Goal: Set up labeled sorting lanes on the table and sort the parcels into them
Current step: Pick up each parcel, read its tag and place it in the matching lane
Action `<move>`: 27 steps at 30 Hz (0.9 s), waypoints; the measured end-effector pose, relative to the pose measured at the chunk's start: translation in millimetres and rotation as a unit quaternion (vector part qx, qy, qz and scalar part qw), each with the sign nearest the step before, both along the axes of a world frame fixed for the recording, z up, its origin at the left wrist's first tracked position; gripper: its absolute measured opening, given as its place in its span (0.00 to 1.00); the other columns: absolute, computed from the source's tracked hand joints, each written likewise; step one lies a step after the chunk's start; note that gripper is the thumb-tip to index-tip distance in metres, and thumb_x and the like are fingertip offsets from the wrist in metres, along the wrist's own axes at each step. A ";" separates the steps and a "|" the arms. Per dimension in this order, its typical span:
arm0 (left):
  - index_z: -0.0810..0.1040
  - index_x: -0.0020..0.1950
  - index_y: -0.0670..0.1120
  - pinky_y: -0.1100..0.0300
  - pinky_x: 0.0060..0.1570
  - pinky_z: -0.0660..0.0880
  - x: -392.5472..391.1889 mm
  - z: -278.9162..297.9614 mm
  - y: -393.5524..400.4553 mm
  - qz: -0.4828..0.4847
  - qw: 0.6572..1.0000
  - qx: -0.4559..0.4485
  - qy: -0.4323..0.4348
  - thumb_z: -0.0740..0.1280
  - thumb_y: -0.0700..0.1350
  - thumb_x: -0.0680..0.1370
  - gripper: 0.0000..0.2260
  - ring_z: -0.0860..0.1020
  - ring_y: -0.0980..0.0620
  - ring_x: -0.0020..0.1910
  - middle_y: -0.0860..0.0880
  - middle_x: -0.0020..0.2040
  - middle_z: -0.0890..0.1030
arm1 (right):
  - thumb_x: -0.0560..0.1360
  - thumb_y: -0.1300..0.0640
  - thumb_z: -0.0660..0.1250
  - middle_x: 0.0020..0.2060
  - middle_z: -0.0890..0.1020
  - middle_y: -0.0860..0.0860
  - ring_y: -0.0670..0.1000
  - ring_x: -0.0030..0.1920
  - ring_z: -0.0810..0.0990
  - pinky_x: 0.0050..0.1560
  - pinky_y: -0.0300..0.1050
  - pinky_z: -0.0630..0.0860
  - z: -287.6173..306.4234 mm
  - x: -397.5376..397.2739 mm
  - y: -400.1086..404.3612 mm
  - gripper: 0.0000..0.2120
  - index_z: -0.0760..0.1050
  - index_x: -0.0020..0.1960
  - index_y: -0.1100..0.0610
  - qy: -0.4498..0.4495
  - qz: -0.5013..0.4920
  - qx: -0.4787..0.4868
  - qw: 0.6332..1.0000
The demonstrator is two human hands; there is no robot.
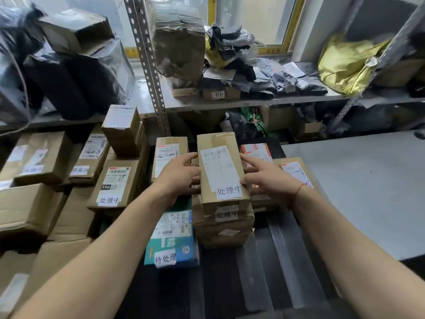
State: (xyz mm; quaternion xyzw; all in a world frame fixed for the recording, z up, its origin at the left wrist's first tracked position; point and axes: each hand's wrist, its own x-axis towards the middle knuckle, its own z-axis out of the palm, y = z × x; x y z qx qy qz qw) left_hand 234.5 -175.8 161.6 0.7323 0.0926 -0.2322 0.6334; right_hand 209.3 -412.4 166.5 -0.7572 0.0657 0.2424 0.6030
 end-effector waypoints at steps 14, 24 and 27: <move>0.70 0.79 0.57 0.52 0.44 0.86 4.7 -30.7 9.3 0.020 1.000 0.008 0.008 0.67 0.43 0.84 0.24 0.87 0.48 0.54 0.51 0.58 0.87 | 0.81 0.65 0.69 0.57 0.86 0.44 0.50 0.59 0.86 0.61 0.55 0.84 -19.9 4.0 1.3 0.26 0.69 0.69 0.38 0.006 0.008 0.008 1.000; 0.76 0.73 0.55 0.50 0.52 0.86 -11.5 -18.9 32.1 0.005 0.998 0.025 -0.049 0.68 0.45 0.84 0.17 0.86 0.49 0.57 0.51 0.58 0.87 | 0.80 0.61 0.69 0.62 0.81 0.50 0.53 0.64 0.81 0.62 0.56 0.82 -10.6 -17.3 19.3 0.23 0.73 0.74 0.51 -0.074 -0.112 -0.061 0.989; 0.79 0.71 0.53 0.51 0.54 0.85 -21.7 -9.8 50.3 -0.016 0.992 0.069 -0.103 0.68 0.46 0.84 0.15 0.84 0.52 0.57 0.52 0.58 0.85 | 0.80 0.59 0.68 0.58 0.85 0.49 0.51 0.59 0.84 0.56 0.54 0.84 1.0 -26.8 32.0 0.14 0.80 0.65 0.50 -0.137 -0.164 -0.088 0.973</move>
